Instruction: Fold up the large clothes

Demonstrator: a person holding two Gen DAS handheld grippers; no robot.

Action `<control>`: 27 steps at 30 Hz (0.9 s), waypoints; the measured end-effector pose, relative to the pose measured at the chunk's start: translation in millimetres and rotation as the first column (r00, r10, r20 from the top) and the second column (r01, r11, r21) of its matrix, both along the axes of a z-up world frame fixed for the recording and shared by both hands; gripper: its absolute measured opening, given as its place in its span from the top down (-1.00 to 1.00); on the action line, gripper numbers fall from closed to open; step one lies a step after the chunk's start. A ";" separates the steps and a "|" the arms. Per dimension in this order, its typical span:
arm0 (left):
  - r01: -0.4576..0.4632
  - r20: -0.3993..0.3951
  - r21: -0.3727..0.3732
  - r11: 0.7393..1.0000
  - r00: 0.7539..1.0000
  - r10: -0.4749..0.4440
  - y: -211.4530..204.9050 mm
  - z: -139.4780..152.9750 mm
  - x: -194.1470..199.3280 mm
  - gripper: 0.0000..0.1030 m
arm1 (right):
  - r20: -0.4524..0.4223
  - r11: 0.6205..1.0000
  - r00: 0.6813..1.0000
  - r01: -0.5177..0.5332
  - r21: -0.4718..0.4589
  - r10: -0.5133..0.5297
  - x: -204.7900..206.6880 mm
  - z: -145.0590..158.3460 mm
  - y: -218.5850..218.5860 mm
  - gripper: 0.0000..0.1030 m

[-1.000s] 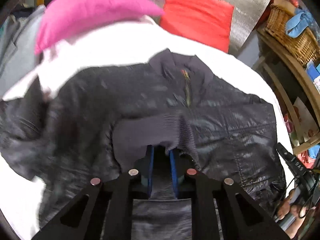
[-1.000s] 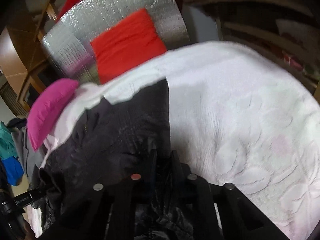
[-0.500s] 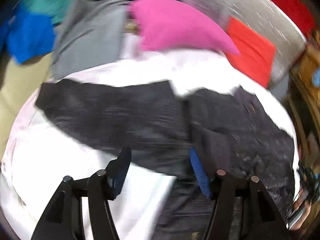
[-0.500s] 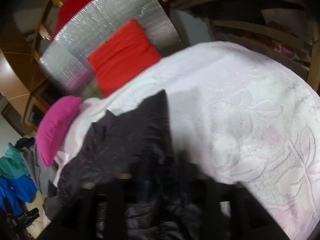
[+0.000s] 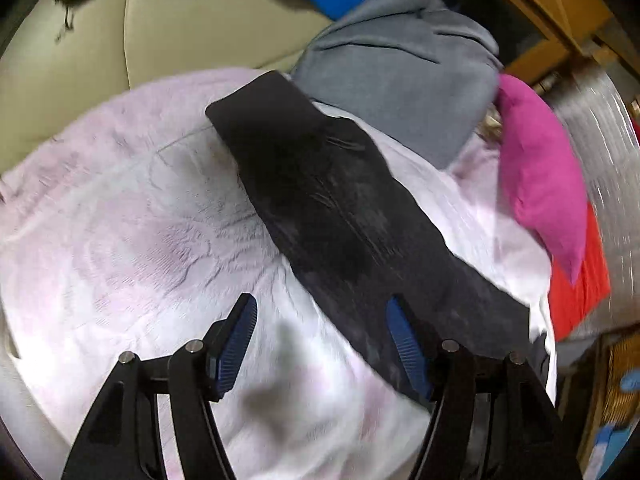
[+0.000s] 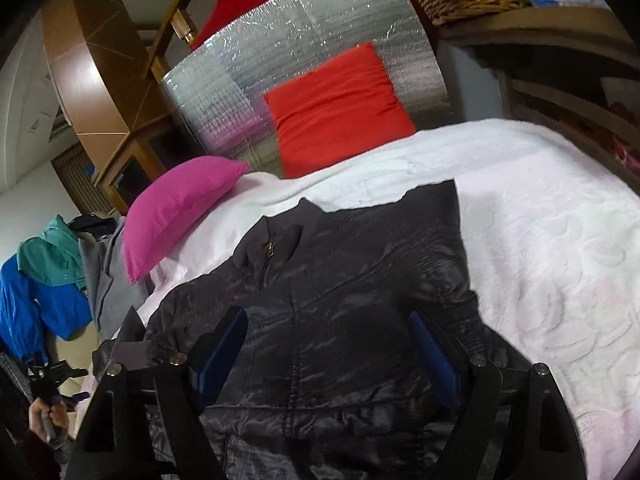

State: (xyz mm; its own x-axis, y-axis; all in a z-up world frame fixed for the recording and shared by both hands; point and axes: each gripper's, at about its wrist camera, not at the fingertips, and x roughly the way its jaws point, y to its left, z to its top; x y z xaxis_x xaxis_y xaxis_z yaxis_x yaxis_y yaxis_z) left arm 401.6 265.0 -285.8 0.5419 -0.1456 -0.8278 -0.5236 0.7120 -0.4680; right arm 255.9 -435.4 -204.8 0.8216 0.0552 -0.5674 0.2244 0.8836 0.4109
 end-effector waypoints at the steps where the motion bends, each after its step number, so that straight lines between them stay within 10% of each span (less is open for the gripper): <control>1: -0.019 0.005 -0.012 1.000 1.000 0.019 4.7 -5.9 7.2 -0.32 | -0.006 1.000 1.000 0.002 0.001 -0.002 1.9 -2.1 -0.8 -0.66; 5: -0.068 0.013 -0.061 0.996 0.998 0.069 15.6 -24.2 30.7 -0.26 | -0.021 1.000 1.000 0.003 -0.001 -0.003 4.5 -7.3 -1.9 -0.65; 11: -0.082 0.009 -0.043 0.996 0.997 0.083 20.7 -43.8 53.0 0.65 | -0.037 1.000 0.999 -0.006 -0.019 0.005 11.5 -14.9 0.0 -0.61; 14: -0.066 0.016 0.001 0.998 0.998 0.066 13.6 -34.2 58.4 0.80 | -0.043 0.999 0.999 -0.008 -0.045 0.006 13.8 -16.4 2.4 -0.13; 22: 0.161 0.149 0.228 0.960 0.969 -0.198 -64.3 84.1 58.9 0.85 | -0.027 1.000 0.999 0.024 -0.018 -0.024 7.1 -7.9 -7.8 -0.09; 27: 0.359 0.233 0.358 0.862 0.860 -0.454 -166.5 171.6 35.1 0.87 | -0.073 0.999 0.996 0.050 0.013 -0.048 5.5 -9.6 -15.6 -0.09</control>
